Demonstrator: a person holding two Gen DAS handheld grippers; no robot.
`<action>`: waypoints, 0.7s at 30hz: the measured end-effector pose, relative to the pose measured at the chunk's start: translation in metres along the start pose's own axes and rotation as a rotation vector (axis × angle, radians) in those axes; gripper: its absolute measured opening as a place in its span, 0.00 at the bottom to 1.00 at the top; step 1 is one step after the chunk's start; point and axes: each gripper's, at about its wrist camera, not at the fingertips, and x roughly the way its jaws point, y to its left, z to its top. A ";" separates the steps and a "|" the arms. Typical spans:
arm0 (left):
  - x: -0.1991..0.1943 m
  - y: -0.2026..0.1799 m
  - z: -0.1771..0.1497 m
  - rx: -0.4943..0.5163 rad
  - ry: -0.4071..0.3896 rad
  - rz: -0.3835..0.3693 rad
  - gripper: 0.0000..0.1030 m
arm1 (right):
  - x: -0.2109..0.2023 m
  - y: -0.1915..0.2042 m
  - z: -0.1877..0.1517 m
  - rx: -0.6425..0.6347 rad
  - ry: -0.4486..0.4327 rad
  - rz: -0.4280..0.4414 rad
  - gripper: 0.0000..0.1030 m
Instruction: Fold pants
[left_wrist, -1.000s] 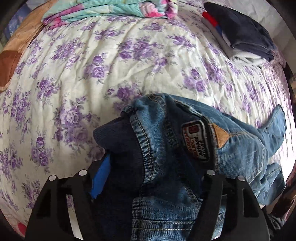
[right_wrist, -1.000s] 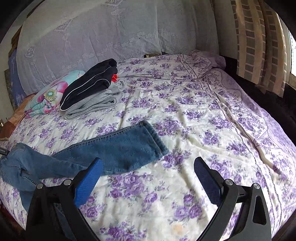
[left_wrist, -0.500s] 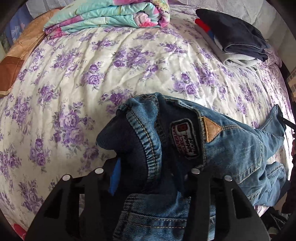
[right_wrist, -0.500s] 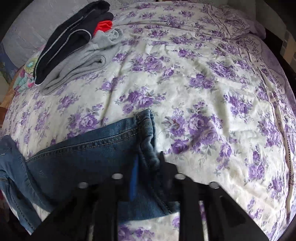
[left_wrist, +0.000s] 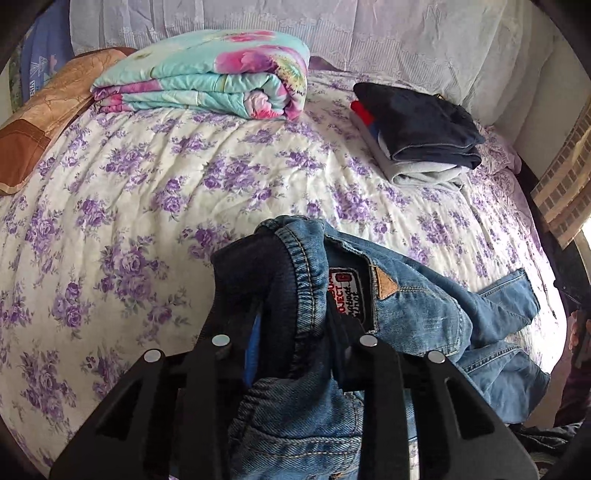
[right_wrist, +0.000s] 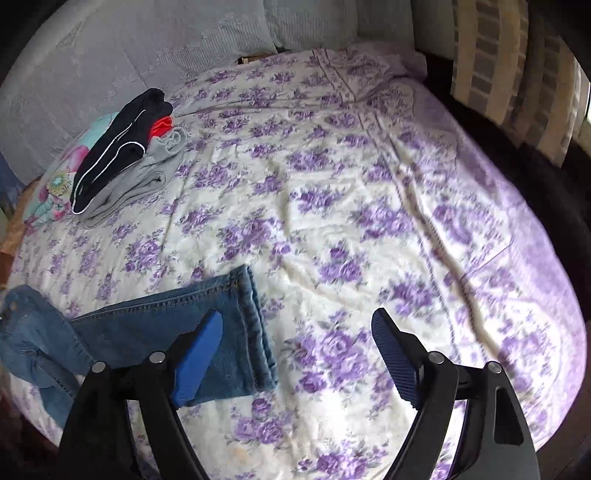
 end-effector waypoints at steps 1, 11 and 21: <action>0.005 0.001 -0.002 0.007 0.016 0.004 0.28 | 0.006 -0.011 -0.008 0.053 0.032 0.082 0.82; 0.044 -0.007 0.014 0.041 0.093 0.021 0.46 | 0.032 0.004 -0.054 0.102 0.035 0.274 0.12; -0.026 -0.017 0.012 0.014 -0.120 -0.044 0.19 | -0.016 -0.009 -0.019 0.380 -0.041 0.646 0.12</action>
